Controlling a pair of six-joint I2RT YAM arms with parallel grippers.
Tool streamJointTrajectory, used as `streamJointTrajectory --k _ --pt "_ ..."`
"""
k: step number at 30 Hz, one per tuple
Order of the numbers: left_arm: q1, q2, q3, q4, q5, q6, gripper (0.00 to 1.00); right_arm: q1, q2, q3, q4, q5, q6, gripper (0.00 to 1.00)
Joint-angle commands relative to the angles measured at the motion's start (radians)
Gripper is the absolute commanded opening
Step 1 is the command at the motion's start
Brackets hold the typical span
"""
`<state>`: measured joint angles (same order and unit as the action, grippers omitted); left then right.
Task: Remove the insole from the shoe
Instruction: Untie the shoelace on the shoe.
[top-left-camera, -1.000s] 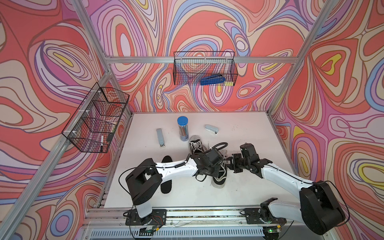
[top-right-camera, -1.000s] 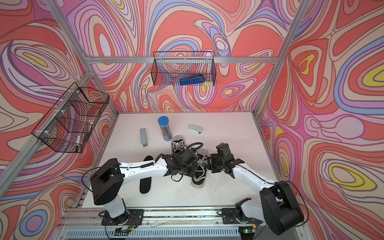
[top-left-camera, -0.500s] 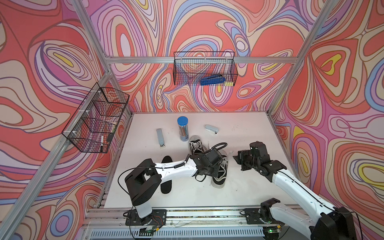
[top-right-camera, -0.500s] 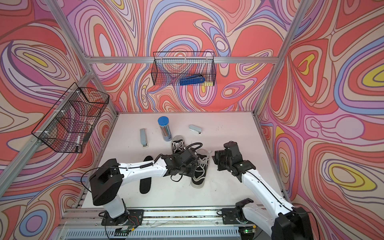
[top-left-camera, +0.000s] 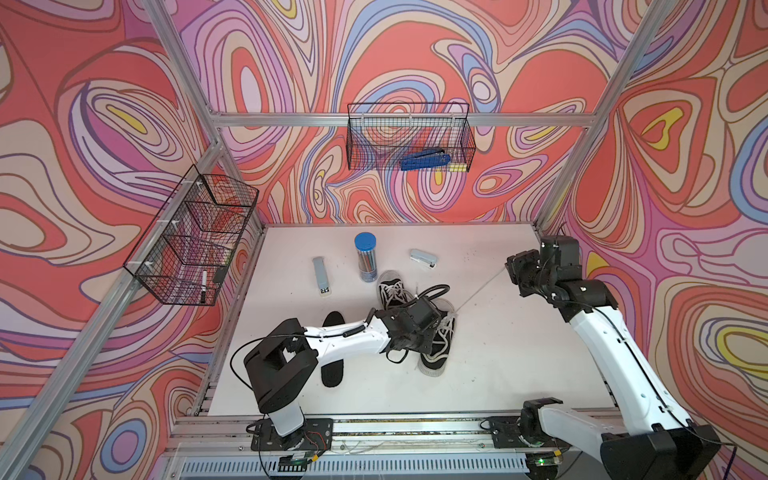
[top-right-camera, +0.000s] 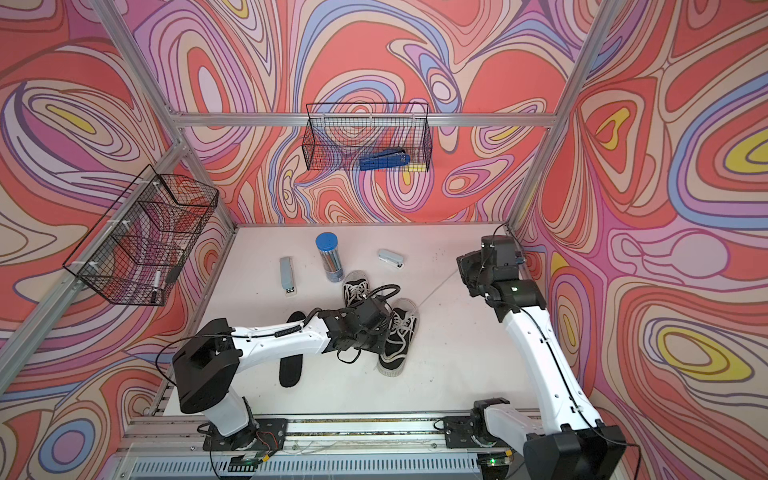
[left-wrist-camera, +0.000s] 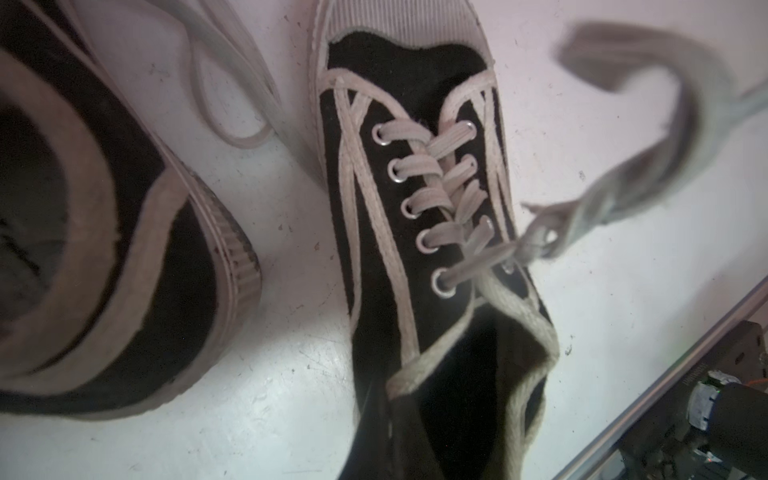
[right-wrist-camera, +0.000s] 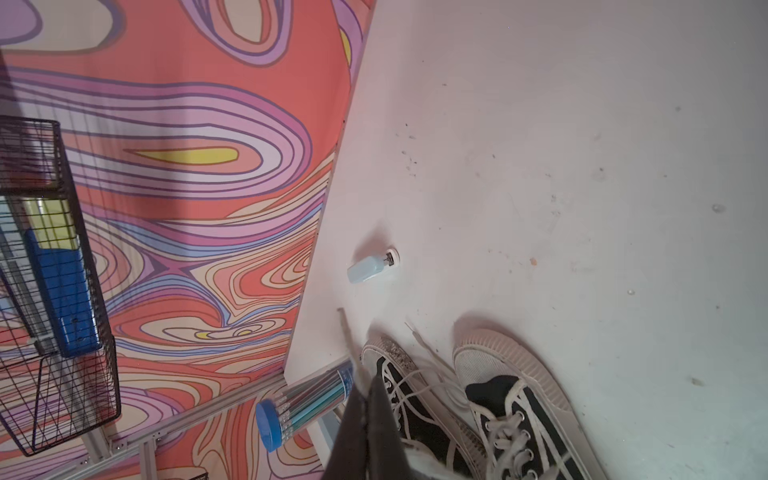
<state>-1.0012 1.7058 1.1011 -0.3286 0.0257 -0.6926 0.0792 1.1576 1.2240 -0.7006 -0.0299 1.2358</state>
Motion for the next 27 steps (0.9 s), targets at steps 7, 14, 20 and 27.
streamJointTrajectory --k 7,14,20,27 --pt "0.007 -0.021 -0.024 -0.021 0.003 -0.011 0.0 0.005 0.186 0.067 0.076 -0.156 -0.176 0.0" --pt "0.007 -0.012 -0.012 0.0 0.029 -0.026 0.0 0.156 0.521 0.084 0.209 -0.277 -0.32 0.0" --pt "0.007 -0.021 -0.02 0.008 0.032 -0.055 0.0 0.171 0.592 0.01 0.268 -0.289 -0.408 0.31" --pt "0.007 -0.023 -0.026 0.041 0.048 -0.08 0.0 0.18 0.242 -0.145 0.177 -0.215 -0.633 0.44"
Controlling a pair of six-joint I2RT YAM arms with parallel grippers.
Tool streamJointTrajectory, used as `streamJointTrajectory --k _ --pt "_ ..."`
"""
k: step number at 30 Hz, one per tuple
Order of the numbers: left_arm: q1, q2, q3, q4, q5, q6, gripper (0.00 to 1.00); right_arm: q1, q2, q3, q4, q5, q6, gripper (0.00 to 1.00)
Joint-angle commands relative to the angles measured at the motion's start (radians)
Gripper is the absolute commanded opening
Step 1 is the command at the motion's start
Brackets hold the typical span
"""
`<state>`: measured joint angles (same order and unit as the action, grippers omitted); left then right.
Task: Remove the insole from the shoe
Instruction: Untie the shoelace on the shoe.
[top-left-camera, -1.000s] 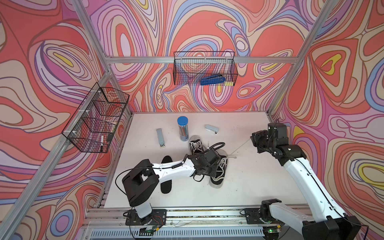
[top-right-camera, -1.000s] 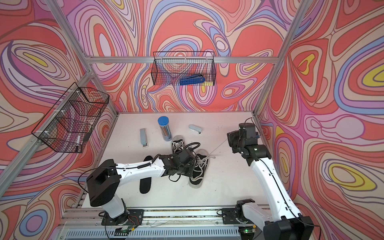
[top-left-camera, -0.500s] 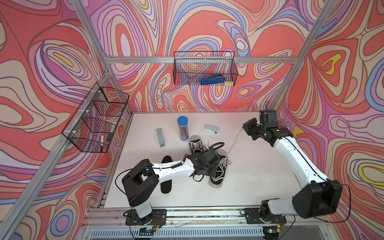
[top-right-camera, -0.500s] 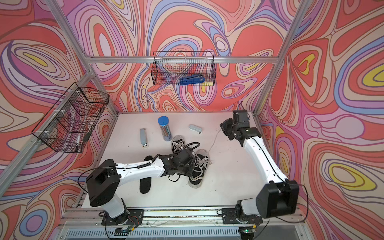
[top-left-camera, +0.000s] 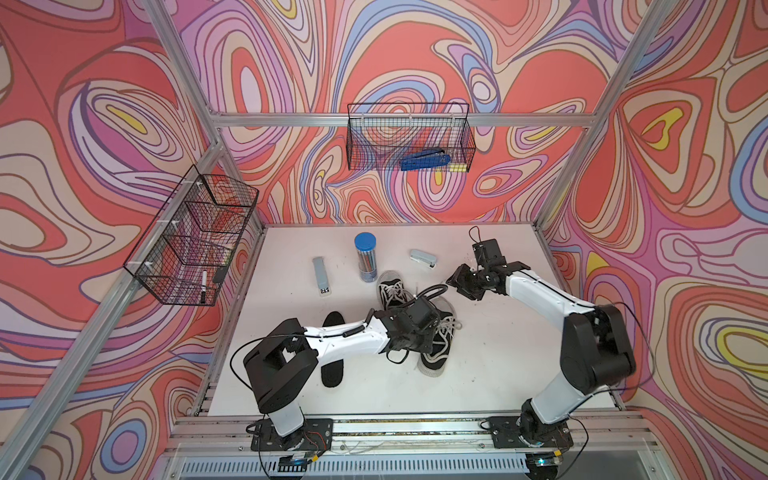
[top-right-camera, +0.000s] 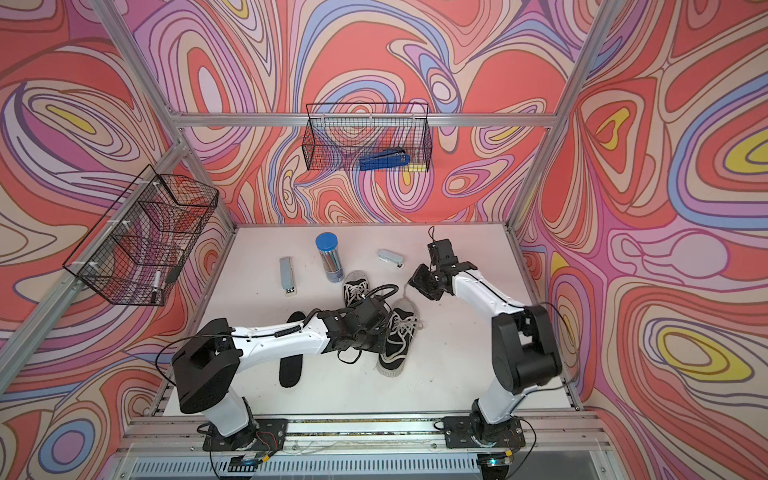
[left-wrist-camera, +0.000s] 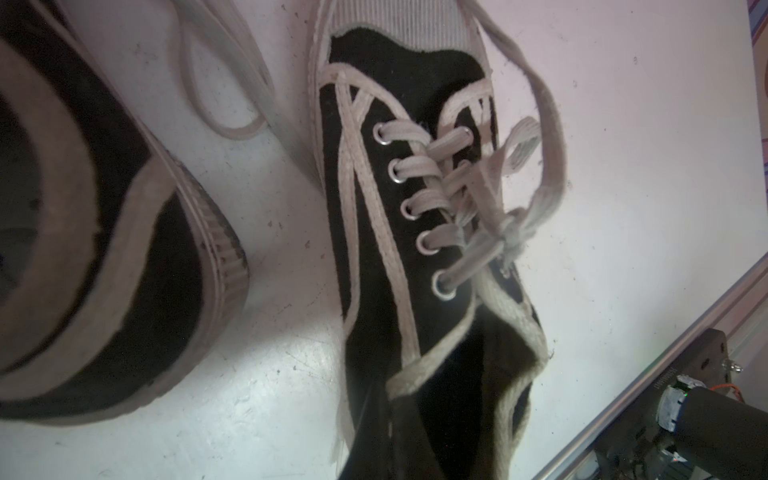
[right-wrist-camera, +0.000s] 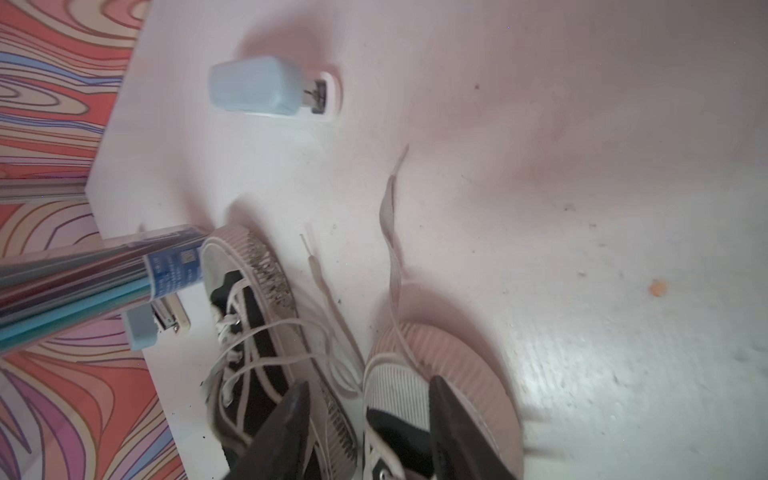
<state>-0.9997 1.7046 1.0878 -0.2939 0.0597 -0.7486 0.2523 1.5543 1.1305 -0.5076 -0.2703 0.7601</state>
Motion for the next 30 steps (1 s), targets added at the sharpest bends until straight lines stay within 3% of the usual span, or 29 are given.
streamJointTrajectory --k 1,8,12,16,19,25,30 --pt "0.006 -0.022 -0.014 0.005 0.014 -0.022 0.0 0.021 -0.197 -0.088 -0.013 0.032 -0.202 0.42" --pt "0.046 -0.029 -0.012 -0.028 0.017 0.029 0.0 0.212 -0.436 -0.295 0.038 0.17 -0.475 0.36" --pt "0.08 -0.052 -0.021 -0.05 0.026 0.057 0.0 0.213 -0.506 -0.211 -0.094 0.273 -0.864 0.36" --pt "0.088 -0.048 -0.022 -0.041 0.047 0.058 0.0 0.213 -0.439 -0.116 -0.245 0.118 -1.162 0.39" --pt "0.088 -0.047 -0.033 -0.023 0.05 0.043 0.0 0.213 -0.35 -0.129 -0.295 0.089 -1.194 0.36" --pt "0.088 -0.06 -0.057 -0.004 0.054 0.022 0.0 0.212 -0.383 -0.329 -0.048 0.016 -1.182 0.31" --pt "0.088 -0.062 -0.058 -0.008 0.054 0.028 0.0 0.213 -0.308 -0.356 0.0 -0.041 -1.198 0.27"
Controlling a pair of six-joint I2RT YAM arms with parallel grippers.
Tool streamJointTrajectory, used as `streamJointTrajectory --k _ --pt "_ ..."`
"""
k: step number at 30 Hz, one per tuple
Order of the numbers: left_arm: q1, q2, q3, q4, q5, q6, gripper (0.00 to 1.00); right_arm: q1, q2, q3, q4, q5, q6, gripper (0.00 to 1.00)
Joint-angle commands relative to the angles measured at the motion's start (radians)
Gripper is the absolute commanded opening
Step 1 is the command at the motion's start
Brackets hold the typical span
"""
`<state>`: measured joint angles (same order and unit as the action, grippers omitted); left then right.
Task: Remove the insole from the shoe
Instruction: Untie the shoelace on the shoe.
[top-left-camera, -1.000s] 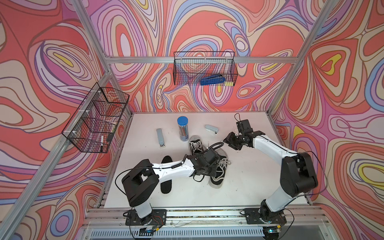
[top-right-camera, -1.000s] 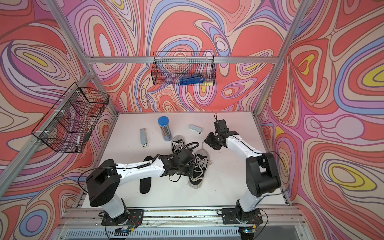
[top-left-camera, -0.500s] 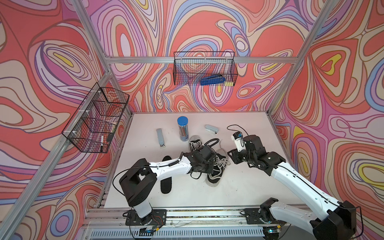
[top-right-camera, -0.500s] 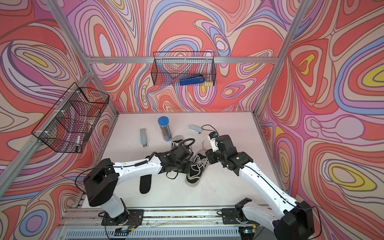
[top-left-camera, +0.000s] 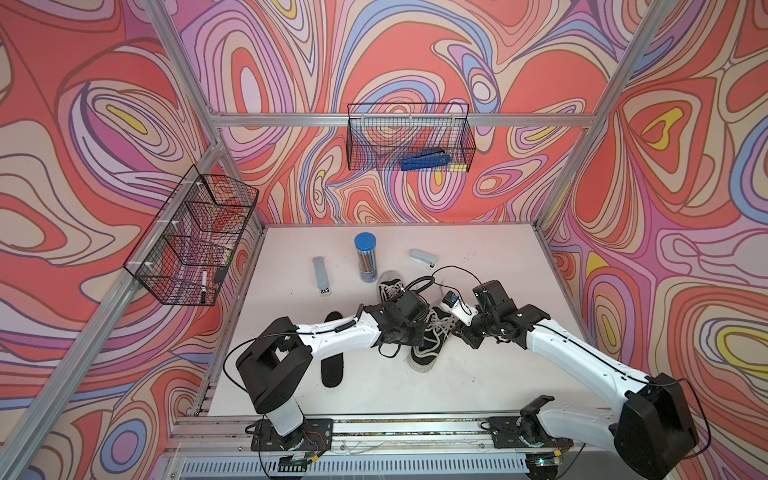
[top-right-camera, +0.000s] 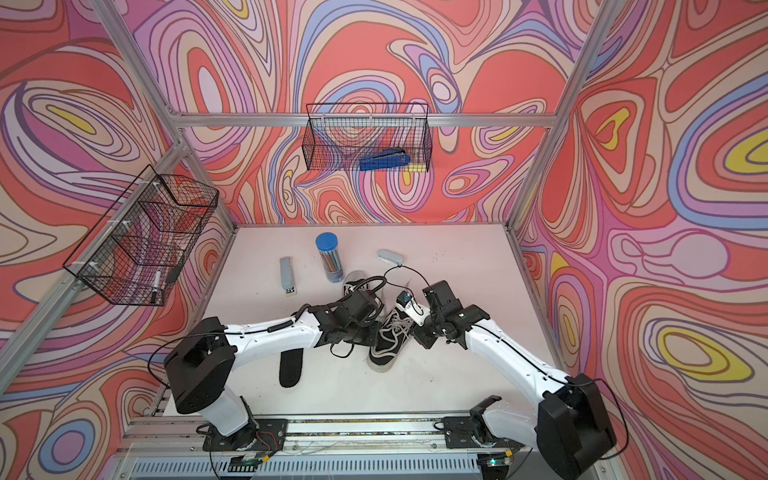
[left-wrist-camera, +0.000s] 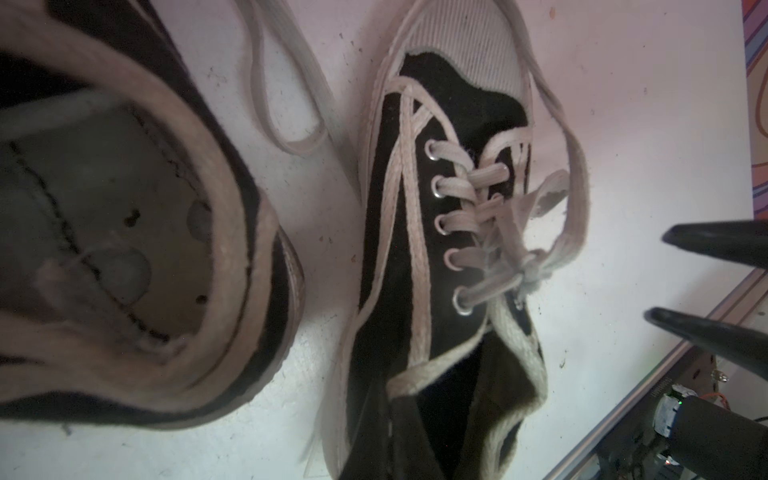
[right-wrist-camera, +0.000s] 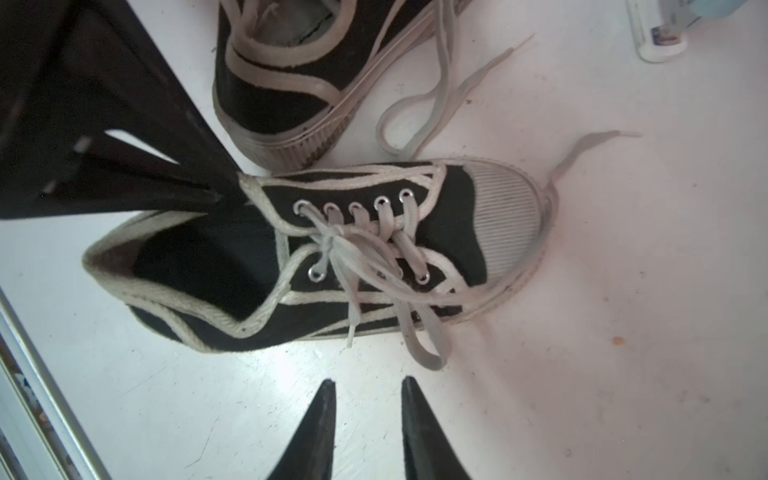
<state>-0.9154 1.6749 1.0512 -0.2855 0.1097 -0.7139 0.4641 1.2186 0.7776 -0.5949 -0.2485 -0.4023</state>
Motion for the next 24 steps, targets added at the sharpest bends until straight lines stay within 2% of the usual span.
streamJointTrajectory --k 1,8,18,24 --pt "0.003 -0.031 -0.02 -0.016 0.004 -0.007 0.0 0.001 0.043 -0.011 0.101 -0.071 -0.036 0.27" --pt "0.003 -0.029 -0.025 0.0 0.013 -0.019 0.0 0.001 0.092 -0.04 0.207 -0.094 -0.045 0.25" --pt "0.004 -0.031 -0.021 -0.01 0.008 -0.019 0.0 0.001 0.161 -0.046 0.239 -0.12 -0.058 0.22" --pt "0.004 -0.031 -0.021 -0.012 0.003 -0.025 0.0 0.001 0.138 -0.035 0.205 -0.095 -0.059 0.12"
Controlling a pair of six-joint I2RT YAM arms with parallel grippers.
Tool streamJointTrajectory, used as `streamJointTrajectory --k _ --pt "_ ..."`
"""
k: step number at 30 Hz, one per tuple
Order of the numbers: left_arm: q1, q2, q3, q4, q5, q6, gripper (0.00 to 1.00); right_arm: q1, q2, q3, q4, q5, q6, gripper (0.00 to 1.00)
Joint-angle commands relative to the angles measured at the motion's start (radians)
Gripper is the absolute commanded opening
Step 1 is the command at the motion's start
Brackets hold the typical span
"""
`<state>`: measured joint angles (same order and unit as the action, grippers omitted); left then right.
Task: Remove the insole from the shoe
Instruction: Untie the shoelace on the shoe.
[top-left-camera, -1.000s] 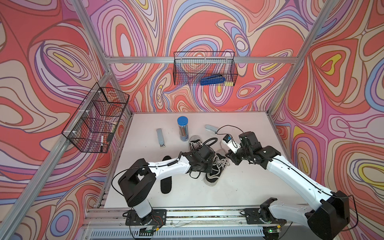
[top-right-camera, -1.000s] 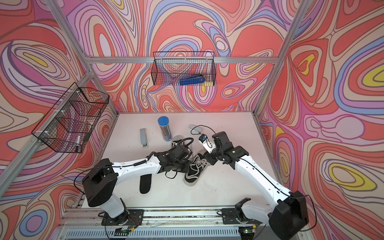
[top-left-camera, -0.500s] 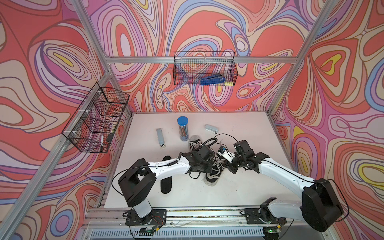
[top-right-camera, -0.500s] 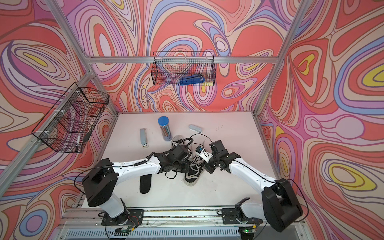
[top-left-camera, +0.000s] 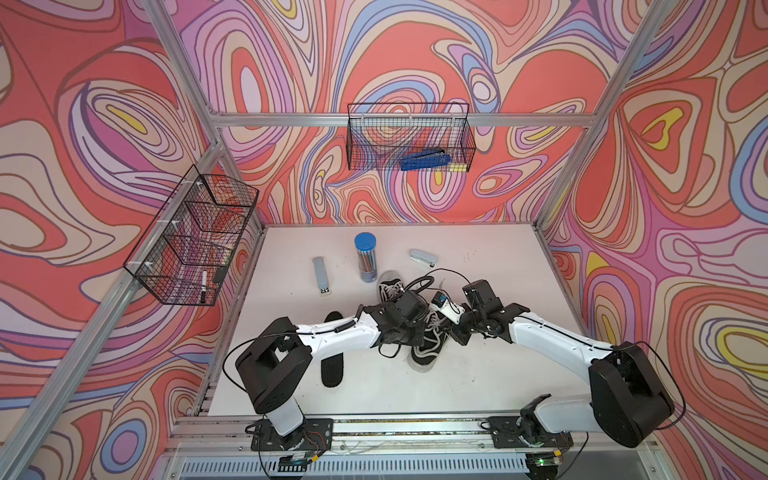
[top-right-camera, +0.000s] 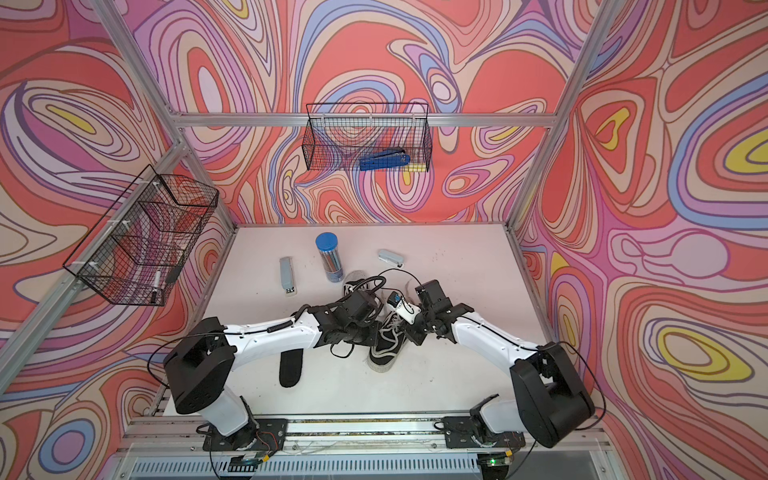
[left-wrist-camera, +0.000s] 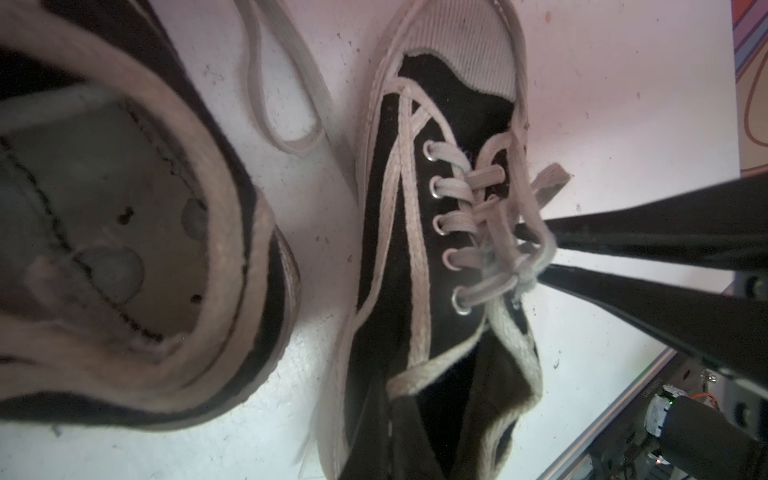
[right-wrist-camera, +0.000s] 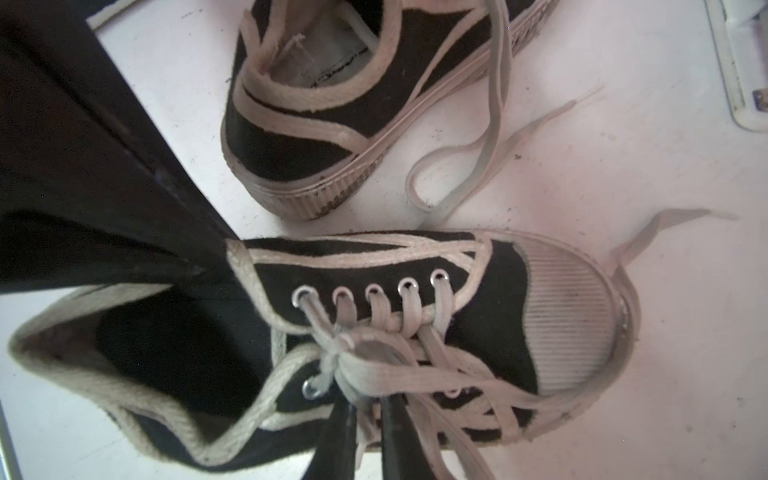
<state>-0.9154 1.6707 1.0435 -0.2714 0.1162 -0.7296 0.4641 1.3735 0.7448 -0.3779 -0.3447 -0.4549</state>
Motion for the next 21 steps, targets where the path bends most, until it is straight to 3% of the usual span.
streamJointTrajectory --k 1,14,17,21 --pt "0.003 -0.028 -0.014 -0.026 -0.004 -0.011 0.0 0.002 -0.03 0.0 -0.025 0.009 -0.006 0.11" --pt "0.003 -0.023 -0.011 -0.031 -0.013 -0.028 0.0 0.001 -0.163 0.028 -0.202 0.089 0.002 0.0" --pt "0.004 -0.026 -0.012 -0.042 -0.023 -0.039 0.0 0.001 -0.198 0.059 -0.233 0.219 0.054 0.0" --pt "0.003 -0.031 -0.02 -0.046 -0.026 -0.059 0.0 -0.002 -0.304 0.114 -0.205 0.514 0.197 0.0"
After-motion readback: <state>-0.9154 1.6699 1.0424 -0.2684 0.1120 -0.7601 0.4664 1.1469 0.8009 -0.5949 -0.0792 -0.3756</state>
